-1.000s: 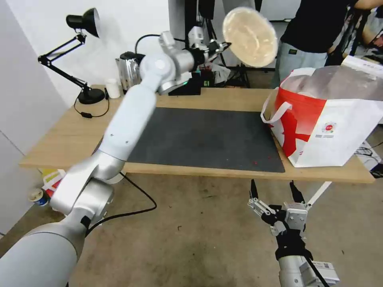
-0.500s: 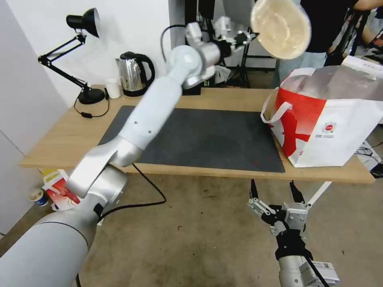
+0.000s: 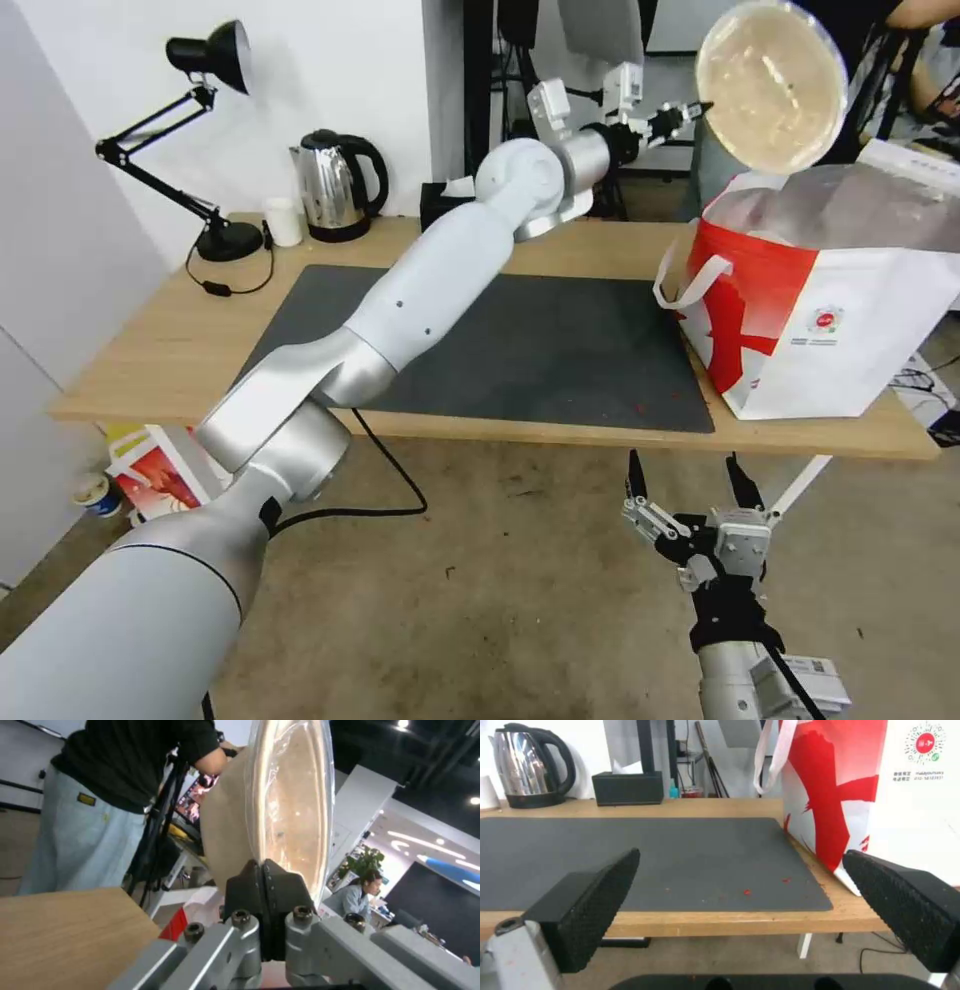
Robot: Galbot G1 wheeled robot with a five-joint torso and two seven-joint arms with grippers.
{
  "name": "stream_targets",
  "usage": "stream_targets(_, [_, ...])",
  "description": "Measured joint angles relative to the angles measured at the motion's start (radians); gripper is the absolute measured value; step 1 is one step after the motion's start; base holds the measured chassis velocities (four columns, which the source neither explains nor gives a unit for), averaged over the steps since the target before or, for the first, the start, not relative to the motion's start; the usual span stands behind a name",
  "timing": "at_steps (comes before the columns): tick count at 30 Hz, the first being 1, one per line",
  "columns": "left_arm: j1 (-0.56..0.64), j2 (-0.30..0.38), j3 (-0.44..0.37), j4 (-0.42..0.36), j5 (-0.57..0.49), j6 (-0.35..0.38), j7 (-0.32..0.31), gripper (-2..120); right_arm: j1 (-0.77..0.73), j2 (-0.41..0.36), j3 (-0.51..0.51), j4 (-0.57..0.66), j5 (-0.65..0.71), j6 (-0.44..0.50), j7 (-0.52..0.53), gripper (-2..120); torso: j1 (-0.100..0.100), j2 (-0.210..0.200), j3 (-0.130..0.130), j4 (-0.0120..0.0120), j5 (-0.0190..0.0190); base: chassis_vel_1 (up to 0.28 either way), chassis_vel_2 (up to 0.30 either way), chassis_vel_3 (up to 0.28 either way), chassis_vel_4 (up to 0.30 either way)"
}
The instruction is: Pick up the trash from the table and place it into the takeout bag.
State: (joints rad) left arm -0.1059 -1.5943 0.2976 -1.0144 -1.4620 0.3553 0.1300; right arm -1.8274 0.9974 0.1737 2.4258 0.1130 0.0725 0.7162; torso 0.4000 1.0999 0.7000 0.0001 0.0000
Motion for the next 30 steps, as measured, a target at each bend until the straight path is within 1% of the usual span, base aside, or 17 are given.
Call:
stream_targets(7, [0.029, 0.001, 0.029, -0.012, -0.003, -0.022, 0.032, 0, 0.0, 0.0, 0.0, 0.0, 0.0, 0.0, 0.0, 100, 0.0, 0.0, 0.0, -0.0001, -0.0001, 0.0, 0.0, 0.0, 0.0])
stream_targets(19, [0.049, 0.002, 0.051, -0.01, 0.005, -0.044, 0.078, 0, 0.0, 0.0, 0.0, 0.0, 0.0, 0.0, 0.0, 100, 0.0, 0.0, 0.0, 0.0, 0.0, 0.0, 0.0, 0.0, 0.0])
stream_targets(23, [0.052, 0.002, 0.058, -0.012, 0.005, -0.045, 0.081, 0, 0.0, 0.0, 0.0, 0.0, 0.0, 0.0, 0.0, 100, 0.0, 0.0, 0.0, -0.0001, 0.0, 0.0, 0.0, 0.0, 0.0])
stream_targets(30, [0.051, 0.003, 0.097, -0.007, 0.003, -0.051, 0.085, 0, 0.0, 0.0, 0.0, 0.0, 0.0, 0.0, 0.0, 100, 0.0, 0.0, 0.0, -0.0001, 0.0, 0.0, 0.0, 0.0, 0.0])
